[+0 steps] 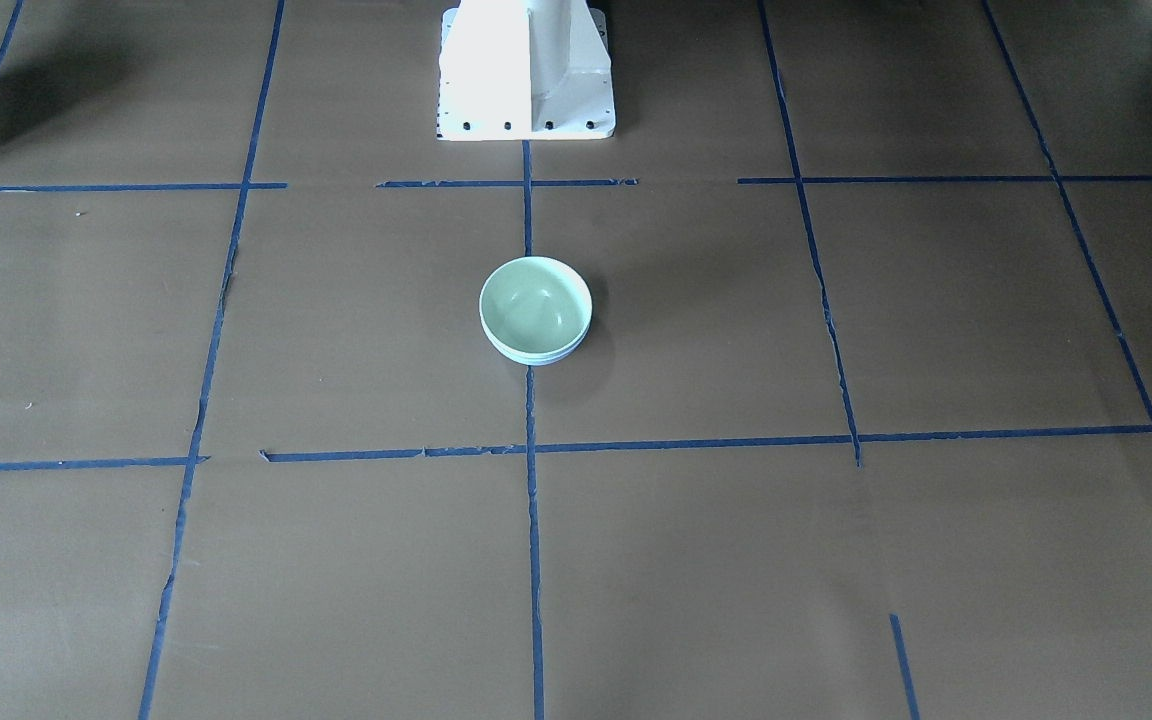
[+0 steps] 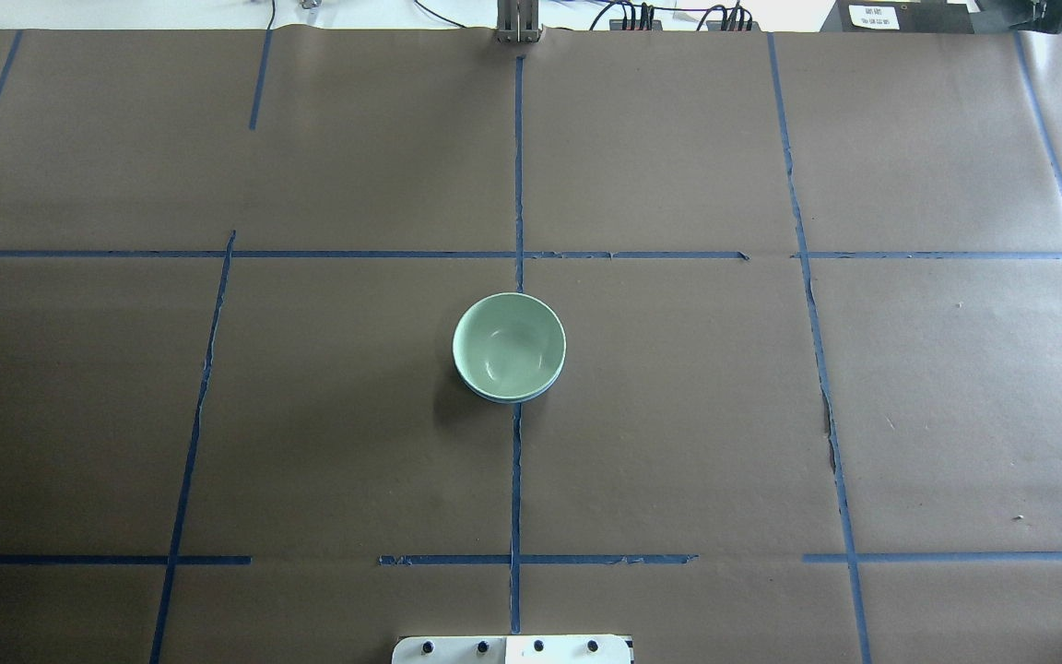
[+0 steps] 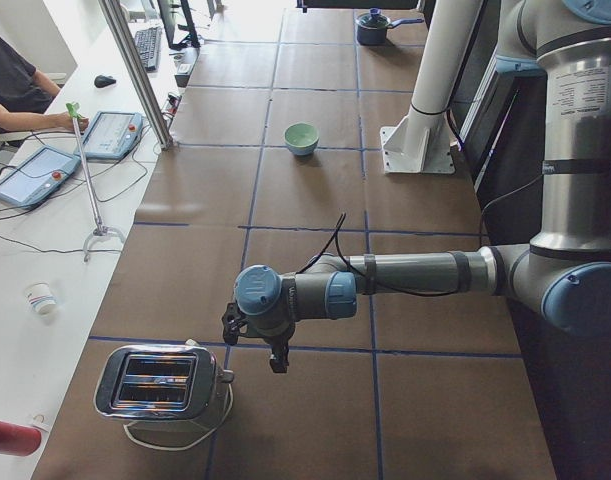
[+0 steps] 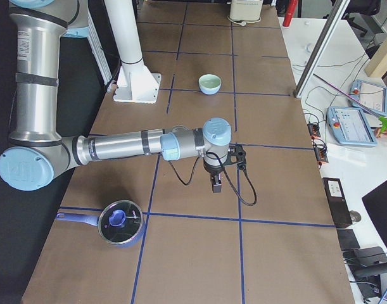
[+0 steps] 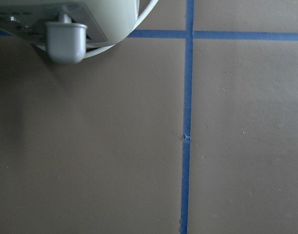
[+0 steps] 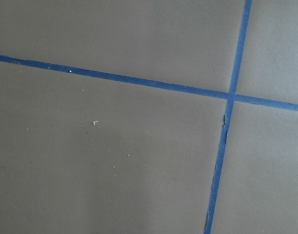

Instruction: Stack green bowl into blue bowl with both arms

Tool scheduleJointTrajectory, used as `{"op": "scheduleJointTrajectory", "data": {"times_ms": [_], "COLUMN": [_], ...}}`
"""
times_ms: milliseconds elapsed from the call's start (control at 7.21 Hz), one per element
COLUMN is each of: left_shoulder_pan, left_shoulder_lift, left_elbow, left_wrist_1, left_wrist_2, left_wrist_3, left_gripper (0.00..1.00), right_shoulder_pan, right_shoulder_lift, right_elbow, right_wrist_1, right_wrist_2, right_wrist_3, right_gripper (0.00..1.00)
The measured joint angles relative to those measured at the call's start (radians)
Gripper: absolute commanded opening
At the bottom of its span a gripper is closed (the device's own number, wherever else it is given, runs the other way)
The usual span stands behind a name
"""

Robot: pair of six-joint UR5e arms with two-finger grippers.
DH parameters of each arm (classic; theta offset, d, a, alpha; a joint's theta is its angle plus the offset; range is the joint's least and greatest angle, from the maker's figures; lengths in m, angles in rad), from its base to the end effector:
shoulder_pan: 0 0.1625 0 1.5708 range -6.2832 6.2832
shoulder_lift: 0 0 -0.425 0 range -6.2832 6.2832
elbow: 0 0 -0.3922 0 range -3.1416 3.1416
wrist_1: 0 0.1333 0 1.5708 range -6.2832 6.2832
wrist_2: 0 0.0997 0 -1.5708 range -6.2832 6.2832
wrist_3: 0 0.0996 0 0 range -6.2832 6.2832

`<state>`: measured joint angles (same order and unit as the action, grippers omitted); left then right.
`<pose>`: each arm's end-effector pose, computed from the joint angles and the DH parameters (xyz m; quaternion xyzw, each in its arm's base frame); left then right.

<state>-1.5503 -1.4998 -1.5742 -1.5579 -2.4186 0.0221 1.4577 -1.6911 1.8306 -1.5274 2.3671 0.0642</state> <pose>-0.0493 -0.4563 0.6866 -0.0363 0.4110 0.0029 0.9109 0.0111 -0.4522 0.5803 0.0497 -0.3920 -0.0578 0.9168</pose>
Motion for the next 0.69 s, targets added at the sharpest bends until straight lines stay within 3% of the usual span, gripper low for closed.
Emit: {"op": "scheduleJointTrajectory", "data": {"times_ms": [693], "left_shoulder_pan": [-0.014], "left_shoulder_lift": [-0.028], "left_elbow": [-0.012], "left_wrist_1": [0.001], "left_wrist_2": [0.04], "left_wrist_3": [-0.008], "left_gripper": [1.0], "right_shoulder_pan": [0.09], "right_shoulder_lift": [-0.051], "right_elbow": [0.002], "right_wrist_1": [0.0], "right_wrist_2": [0.001], "right_wrist_3": [-0.009], "right_gripper": [1.0]}}
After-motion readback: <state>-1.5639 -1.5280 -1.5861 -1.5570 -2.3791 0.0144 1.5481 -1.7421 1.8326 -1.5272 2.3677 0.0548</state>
